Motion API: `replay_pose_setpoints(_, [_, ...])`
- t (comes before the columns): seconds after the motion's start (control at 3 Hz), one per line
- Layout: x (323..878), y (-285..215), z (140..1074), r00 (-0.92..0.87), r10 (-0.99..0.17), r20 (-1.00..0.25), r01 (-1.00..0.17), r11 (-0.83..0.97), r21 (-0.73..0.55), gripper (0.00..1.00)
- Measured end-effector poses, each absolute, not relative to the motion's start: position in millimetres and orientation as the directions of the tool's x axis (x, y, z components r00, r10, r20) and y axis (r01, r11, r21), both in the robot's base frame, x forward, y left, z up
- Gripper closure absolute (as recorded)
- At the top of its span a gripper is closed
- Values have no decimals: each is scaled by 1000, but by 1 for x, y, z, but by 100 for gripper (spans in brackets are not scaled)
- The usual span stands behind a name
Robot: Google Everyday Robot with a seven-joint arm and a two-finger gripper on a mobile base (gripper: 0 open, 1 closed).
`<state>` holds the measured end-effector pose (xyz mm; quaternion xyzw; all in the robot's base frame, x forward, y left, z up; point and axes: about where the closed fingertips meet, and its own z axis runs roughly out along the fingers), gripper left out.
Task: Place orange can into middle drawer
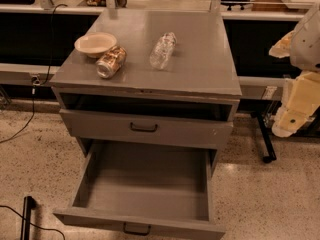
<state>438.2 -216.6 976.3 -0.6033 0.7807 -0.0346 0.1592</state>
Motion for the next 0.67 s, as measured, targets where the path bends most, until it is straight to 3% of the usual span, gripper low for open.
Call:
replay_pose_setpoints(0.33, [438, -217, 976, -221, -953, -207, -931, 270, -246, 0])
replay_pose_setpoints(0.67, [461, -194, 985, -117, -982, -146, -930, 160, -330, 0])
